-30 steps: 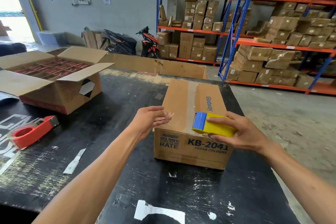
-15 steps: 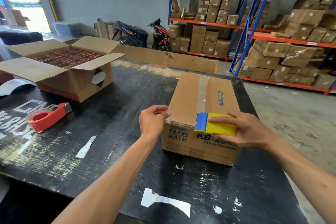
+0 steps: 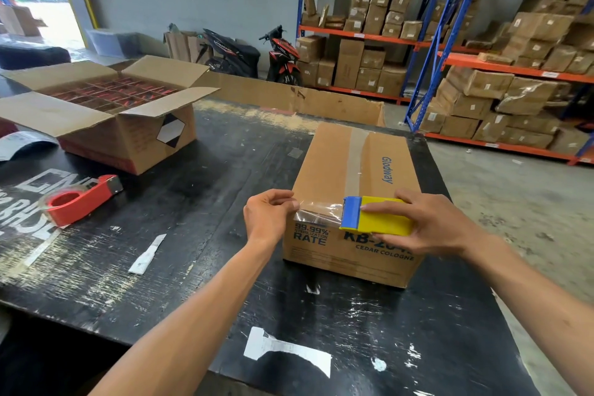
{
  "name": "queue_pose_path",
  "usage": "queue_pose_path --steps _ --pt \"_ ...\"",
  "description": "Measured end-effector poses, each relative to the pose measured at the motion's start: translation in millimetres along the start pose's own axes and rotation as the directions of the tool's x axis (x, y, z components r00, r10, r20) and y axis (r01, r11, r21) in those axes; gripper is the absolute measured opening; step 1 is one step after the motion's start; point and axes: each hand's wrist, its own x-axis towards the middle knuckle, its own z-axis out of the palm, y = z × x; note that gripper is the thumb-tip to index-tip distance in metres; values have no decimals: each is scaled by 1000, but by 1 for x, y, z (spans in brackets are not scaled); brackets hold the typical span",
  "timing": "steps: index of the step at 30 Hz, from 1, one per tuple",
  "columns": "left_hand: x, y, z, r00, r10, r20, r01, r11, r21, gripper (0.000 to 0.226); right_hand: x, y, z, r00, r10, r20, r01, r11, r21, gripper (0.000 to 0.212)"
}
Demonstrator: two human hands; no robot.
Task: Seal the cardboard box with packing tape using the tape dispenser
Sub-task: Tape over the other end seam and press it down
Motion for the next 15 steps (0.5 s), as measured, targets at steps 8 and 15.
queue_pose_path --steps 8,15 --pt "2 -7 -2 996 86 -12 -85 994 69 49 2 -6 0 999 27 25 -26 999 -36 58" --pt "14 -30 -6 407 845 348 -876 253 412 41 6 -8 -2 997 58 43 -55 997 -56 58"
